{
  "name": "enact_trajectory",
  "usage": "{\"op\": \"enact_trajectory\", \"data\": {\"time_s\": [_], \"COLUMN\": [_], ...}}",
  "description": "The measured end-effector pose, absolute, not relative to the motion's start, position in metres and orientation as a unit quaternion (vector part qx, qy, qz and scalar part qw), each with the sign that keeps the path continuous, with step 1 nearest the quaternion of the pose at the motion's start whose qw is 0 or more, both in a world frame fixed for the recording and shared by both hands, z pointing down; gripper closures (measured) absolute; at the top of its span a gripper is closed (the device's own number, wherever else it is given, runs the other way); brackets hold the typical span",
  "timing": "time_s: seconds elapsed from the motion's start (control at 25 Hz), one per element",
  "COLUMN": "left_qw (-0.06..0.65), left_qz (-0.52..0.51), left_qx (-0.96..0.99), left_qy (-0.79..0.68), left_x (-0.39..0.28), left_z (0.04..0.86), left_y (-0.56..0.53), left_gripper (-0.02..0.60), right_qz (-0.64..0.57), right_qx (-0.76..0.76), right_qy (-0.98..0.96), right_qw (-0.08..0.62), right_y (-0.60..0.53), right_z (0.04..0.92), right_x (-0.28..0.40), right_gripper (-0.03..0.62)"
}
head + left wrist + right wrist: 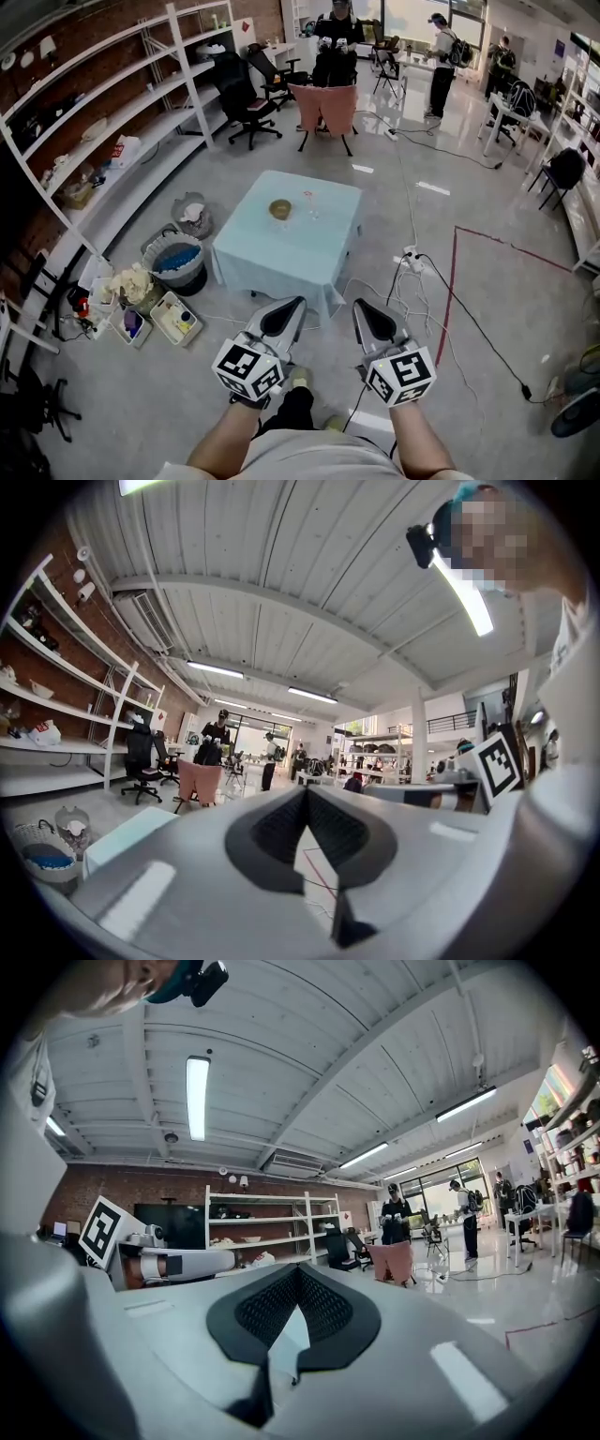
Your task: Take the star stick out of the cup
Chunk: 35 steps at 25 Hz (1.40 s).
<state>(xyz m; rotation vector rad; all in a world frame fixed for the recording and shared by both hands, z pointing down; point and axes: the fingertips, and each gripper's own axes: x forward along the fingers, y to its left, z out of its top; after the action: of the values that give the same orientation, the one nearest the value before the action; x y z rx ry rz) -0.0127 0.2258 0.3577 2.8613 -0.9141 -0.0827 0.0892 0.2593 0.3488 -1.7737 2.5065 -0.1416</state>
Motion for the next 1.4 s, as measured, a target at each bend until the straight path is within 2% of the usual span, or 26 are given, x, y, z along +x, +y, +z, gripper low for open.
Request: {"op": "enact_trajectory", "data": {"time_s": [0.44, 0.96, 1.4], "left_qw": [0.059, 0.085, 0.096], "left_qz": [-0.017, -0.001, 0.033], "left_qx": [0.955, 0.96, 0.954], "left_qy": [-0.289, -0.268, -0.283], "left_x": [-0.012, -0.018, 0.017], "left_z": [0.378, 0.413, 0.45], "left_y": [0.096, -0.045, -0.128], "left_gripper": [0.577, 0.577, 0.577], "right_qz": [-0.052, -0.067, -0.084], "right_qx": [-0.593, -0.617, -0.601], "right_qy": [0.803, 0.784, 0.795], "right_qw": [0.018, -0.001, 0.002], "right_y": [0.135, 0.013, -0.075], "right_z": [0.361, 0.372, 0.387], "right_x": [0.083, 0.071, 0.102], "right_gripper": [0.583, 0.583, 0.583]}}
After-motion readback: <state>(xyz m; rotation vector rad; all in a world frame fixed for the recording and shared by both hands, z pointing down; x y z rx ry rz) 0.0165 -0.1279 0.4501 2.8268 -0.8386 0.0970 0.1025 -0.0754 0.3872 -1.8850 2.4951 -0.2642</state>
